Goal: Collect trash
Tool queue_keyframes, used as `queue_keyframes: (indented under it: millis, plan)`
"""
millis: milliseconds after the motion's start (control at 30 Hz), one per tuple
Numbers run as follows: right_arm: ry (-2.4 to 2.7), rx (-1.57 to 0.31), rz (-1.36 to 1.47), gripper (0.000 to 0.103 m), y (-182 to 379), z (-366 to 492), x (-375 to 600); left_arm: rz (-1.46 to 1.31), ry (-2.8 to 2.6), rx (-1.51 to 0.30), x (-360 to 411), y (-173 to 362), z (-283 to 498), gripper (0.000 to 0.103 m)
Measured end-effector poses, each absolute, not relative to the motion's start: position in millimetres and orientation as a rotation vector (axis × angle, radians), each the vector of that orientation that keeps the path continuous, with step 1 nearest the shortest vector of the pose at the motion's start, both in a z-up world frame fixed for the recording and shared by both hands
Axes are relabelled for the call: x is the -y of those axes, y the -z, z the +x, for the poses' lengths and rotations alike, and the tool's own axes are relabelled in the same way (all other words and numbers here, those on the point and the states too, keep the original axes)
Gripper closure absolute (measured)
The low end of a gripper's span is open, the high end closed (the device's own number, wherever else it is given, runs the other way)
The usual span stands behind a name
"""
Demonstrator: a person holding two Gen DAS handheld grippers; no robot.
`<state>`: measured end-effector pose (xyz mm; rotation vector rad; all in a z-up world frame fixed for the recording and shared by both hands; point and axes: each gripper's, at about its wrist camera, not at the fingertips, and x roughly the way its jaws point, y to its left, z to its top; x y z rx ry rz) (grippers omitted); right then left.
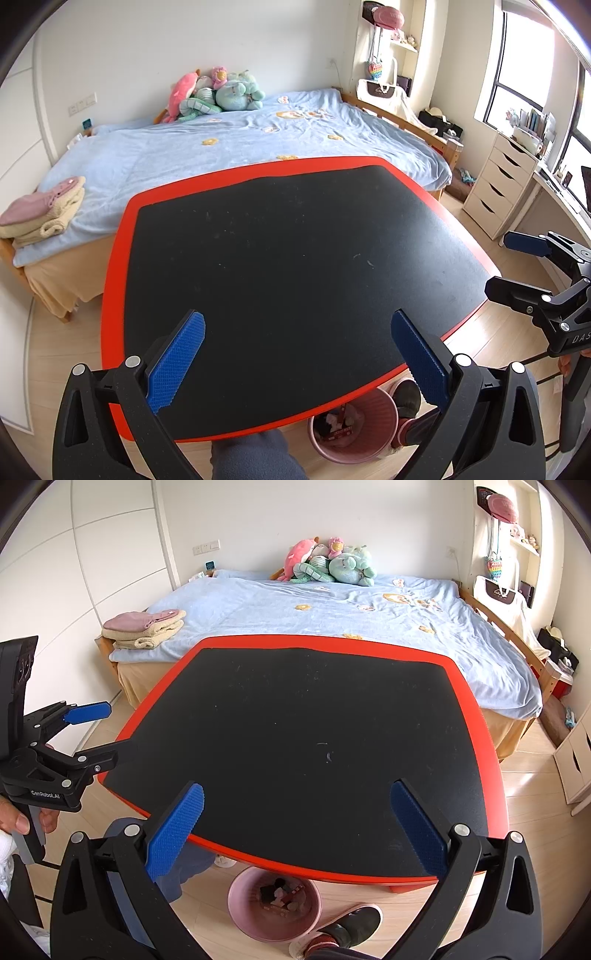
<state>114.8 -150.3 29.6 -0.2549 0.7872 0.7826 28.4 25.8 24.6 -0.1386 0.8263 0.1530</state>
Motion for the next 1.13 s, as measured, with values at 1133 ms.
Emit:
queue_keyframes:
  millis: [1133]
  plan:
    - [-0.775,-0.813,-0.269,0.004,-16,119,146,-0.140,-0.142,-0.856,-25,-14,33,0.006]
